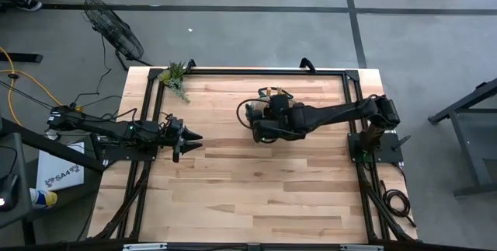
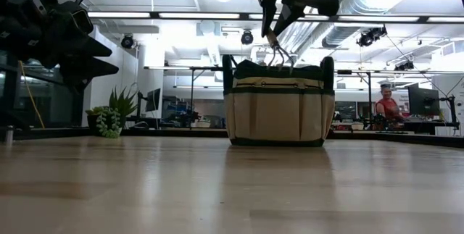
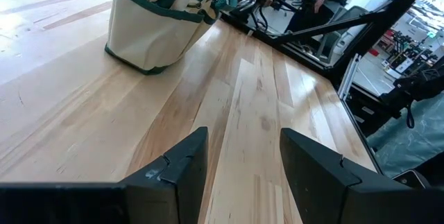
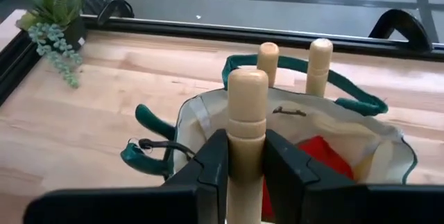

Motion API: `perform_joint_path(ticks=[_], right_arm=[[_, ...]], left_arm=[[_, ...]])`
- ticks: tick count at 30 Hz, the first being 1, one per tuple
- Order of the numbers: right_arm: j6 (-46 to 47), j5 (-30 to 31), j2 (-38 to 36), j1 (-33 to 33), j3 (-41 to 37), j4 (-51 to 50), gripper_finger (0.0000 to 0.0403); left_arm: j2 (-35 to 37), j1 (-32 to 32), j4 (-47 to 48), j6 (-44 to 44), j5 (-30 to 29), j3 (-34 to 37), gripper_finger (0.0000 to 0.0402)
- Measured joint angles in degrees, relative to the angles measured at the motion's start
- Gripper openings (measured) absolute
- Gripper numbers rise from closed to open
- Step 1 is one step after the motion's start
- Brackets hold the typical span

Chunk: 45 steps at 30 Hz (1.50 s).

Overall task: Pick & Place Garden tools in Gardening bag
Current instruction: Put the brown hand rake into the white gardening bag

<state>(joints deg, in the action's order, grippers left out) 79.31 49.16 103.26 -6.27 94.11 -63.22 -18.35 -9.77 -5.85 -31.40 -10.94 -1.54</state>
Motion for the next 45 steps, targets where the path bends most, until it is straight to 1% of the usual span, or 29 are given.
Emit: perform_joint_path(ticks=[6, 13, 18, 21, 29, 34, 45], right_arm=[[-1.51, 0.33, -0.01, 0.83, 0.00, 0.35, 0.0056], [-4.36, -3.88, -2.67, 0.81, 0.00, 1.26, 0.0056], [-4.96, -4.52, -5.08, 0.75, 0.00, 1.25, 0.0056], [-5.83, -3.59, -5.30, 1.19, 0.02, 1.27, 0.0056], [-6.09, -0.93, -3.92, 3.19, -0.33, 0.33, 0.0056], [-5.72, -2.87, -2.19, 3.67, -0.42, -0.76, 0.0056], [-5.10, -1.71, 0.39, 3.31, -0.45, 0.01, 0.0056]], left_arm=[[0.00, -0.01, 0.00, -0.01, 0.00, 0.00, 0.0175], [0.02, -0.01, 0.02, -0.02, 0.00, 0.00, 0.0175], [0.02, 0.01, 0.00, 0.01, 0.00, 0.00, 0.0175], [0.02, 0.00, 0.00, 0.00, 0.00, 0.00, 0.0175], [0.00, 0.00, 0.00, 0.01, 0.00, 0.00, 0.0175], [-0.01, 0.01, 0.02, 0.00, 0.06, 0.00, 0.0175], [0.00, -0.01, 0.02, 0.01, 0.24, 0.00, 0.0175]])
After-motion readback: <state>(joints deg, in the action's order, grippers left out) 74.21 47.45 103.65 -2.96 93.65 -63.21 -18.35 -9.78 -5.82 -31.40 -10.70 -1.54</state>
